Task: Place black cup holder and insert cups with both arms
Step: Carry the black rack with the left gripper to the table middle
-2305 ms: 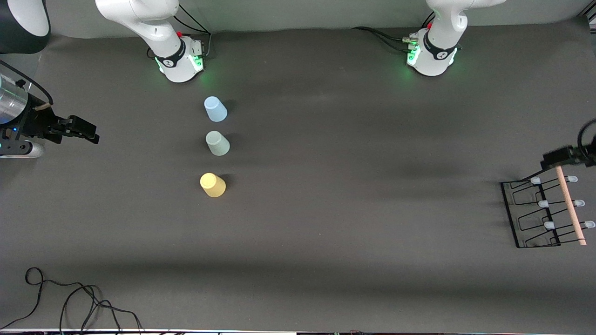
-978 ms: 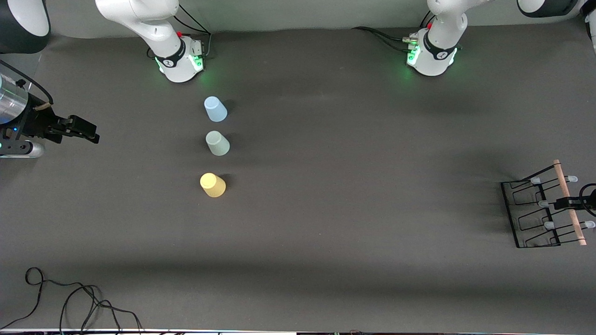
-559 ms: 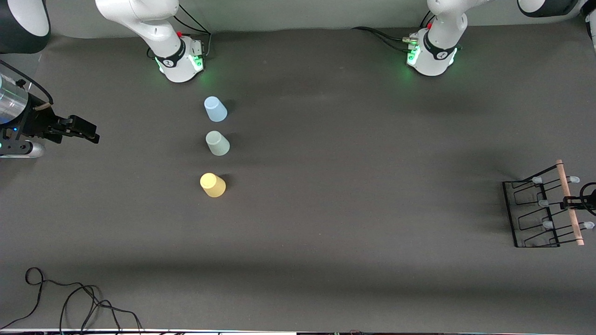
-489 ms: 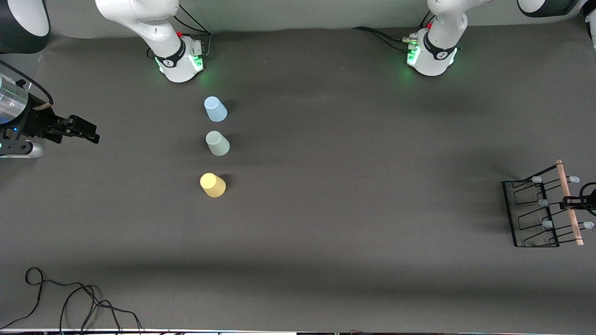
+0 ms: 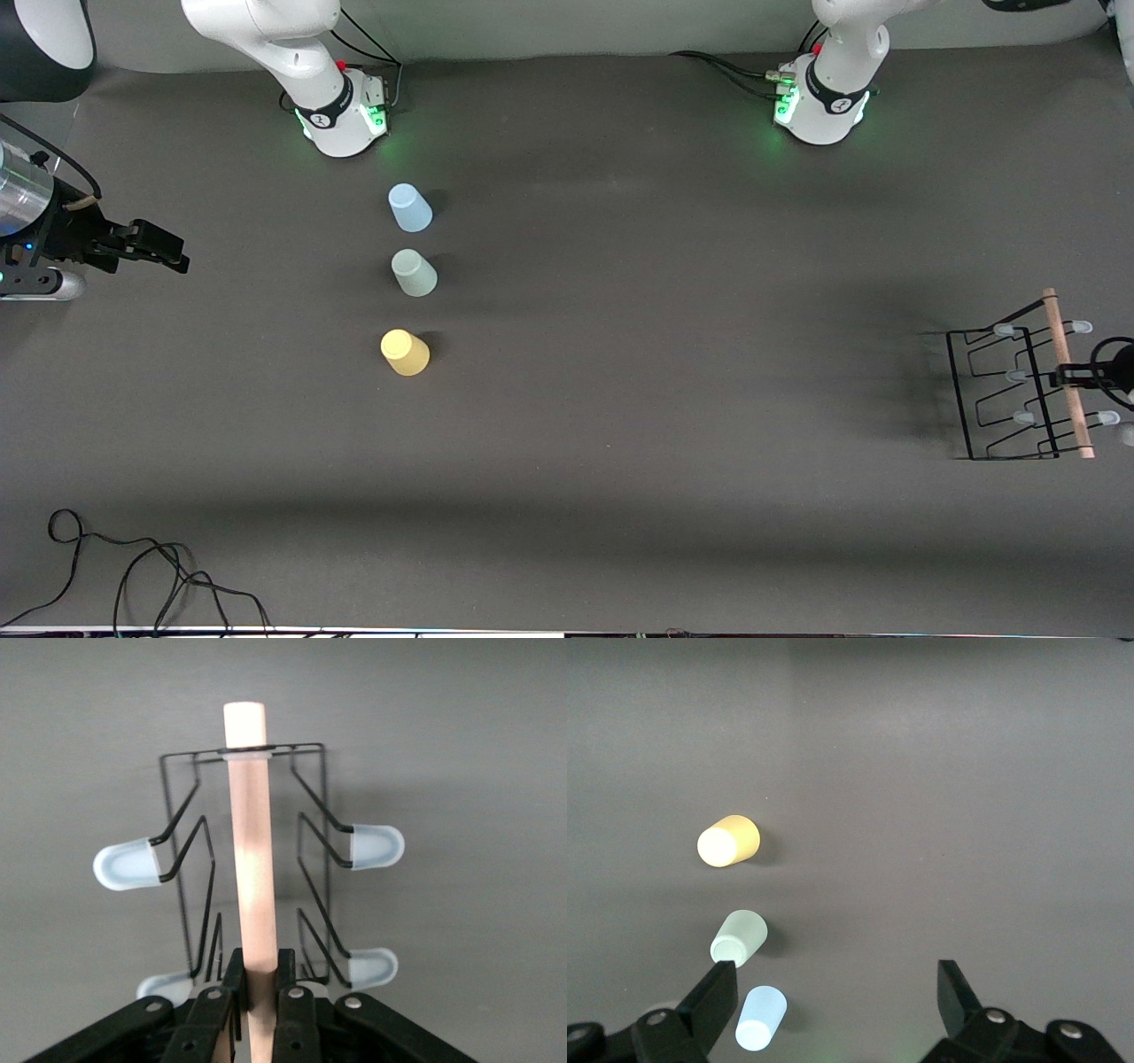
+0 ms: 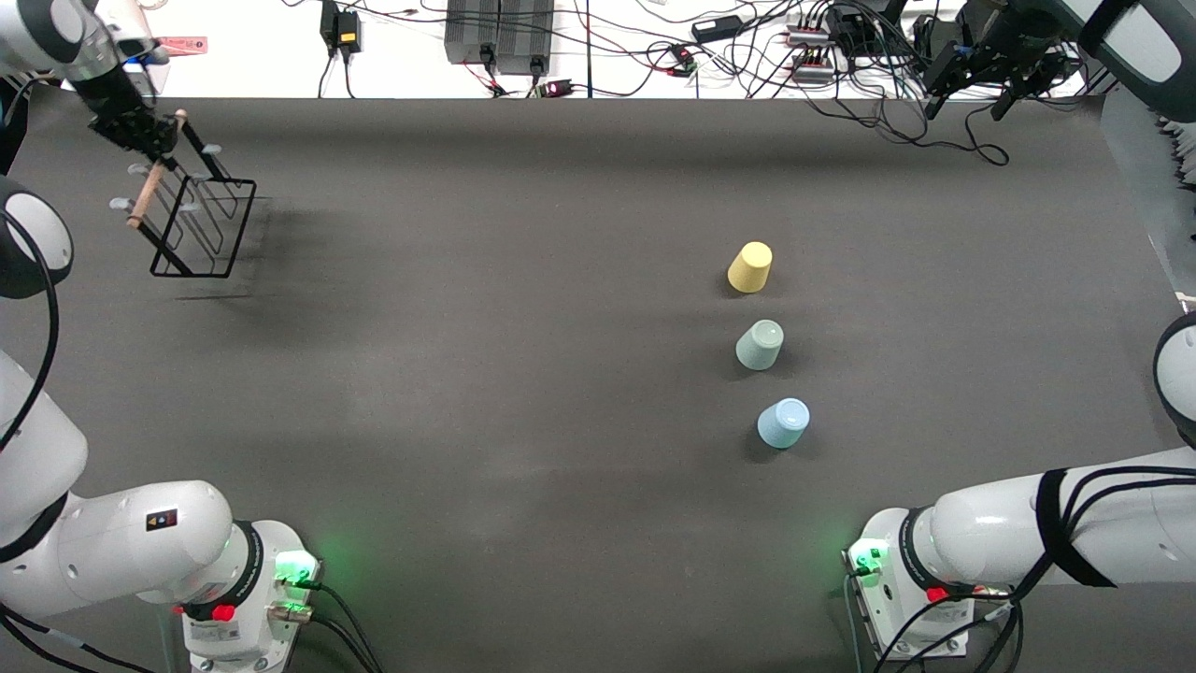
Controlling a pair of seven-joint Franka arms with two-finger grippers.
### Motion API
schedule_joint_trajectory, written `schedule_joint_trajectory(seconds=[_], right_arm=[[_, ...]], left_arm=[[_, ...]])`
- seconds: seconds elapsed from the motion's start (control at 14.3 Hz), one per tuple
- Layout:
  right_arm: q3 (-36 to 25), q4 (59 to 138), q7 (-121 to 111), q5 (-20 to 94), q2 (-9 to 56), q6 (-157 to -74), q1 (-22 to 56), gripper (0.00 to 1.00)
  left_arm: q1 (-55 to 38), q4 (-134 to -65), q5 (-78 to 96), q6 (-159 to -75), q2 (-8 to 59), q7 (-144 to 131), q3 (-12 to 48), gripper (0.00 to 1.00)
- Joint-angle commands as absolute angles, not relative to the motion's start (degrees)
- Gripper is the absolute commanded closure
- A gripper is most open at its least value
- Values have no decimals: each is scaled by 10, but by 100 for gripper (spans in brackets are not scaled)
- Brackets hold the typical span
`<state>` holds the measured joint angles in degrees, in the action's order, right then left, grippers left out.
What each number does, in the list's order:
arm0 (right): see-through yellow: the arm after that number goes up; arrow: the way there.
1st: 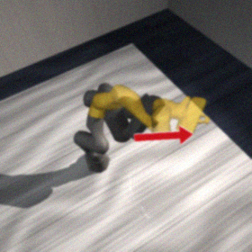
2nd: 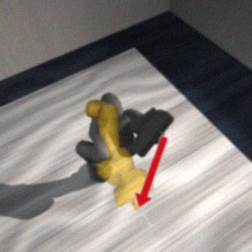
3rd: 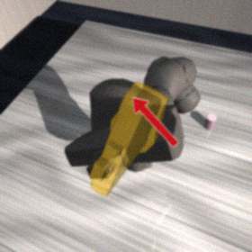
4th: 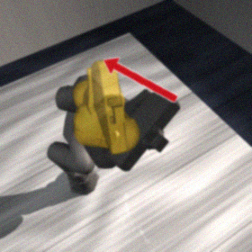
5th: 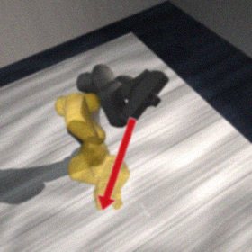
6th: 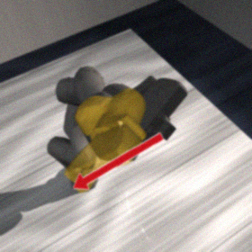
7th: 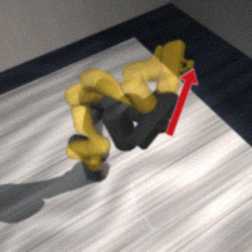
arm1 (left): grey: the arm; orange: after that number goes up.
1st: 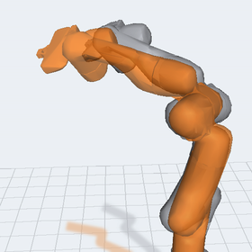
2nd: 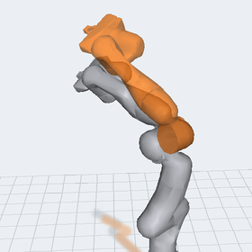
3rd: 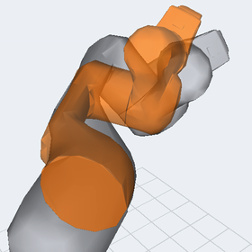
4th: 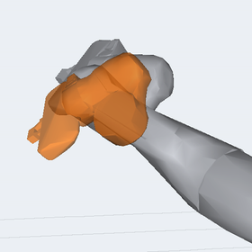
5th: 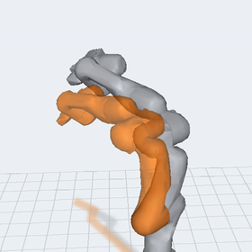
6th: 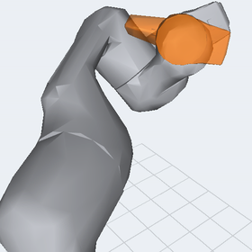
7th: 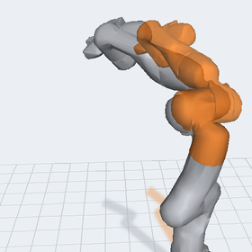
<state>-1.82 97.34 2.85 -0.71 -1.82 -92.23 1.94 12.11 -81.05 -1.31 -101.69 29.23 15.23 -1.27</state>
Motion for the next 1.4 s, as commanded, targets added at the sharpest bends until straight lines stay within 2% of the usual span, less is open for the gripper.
schedule_joint_trajectory(seconds=[0.0,0.56,0.77,0.98,1.19,1.33], right_arm=[[-20,962,33,-17,-16,-914,25,0],[-21,963,31,-17,-16,-913,25,0],[-21,962,33,-17,-16,-913,25,0],[-20,963,34,-17,-16,-913,25,0],[-20,964,33,-17,-17,-913,25,0],[-20,963,34,-17,-16,-913,25,0]], left_arm=[[54,-833,-15,-977,244,95,-20,100],[-92,-913,61,-989,170,-47,-19,100],[-185,-928,65,-1037,178,-168,-19,100],[-273,-973,65,-1079,179,-255,-19,100],[-352,-971,65,-1091,198,-314,-19,100],[-396,-971,65,-1136,206,-372,-19,100]])
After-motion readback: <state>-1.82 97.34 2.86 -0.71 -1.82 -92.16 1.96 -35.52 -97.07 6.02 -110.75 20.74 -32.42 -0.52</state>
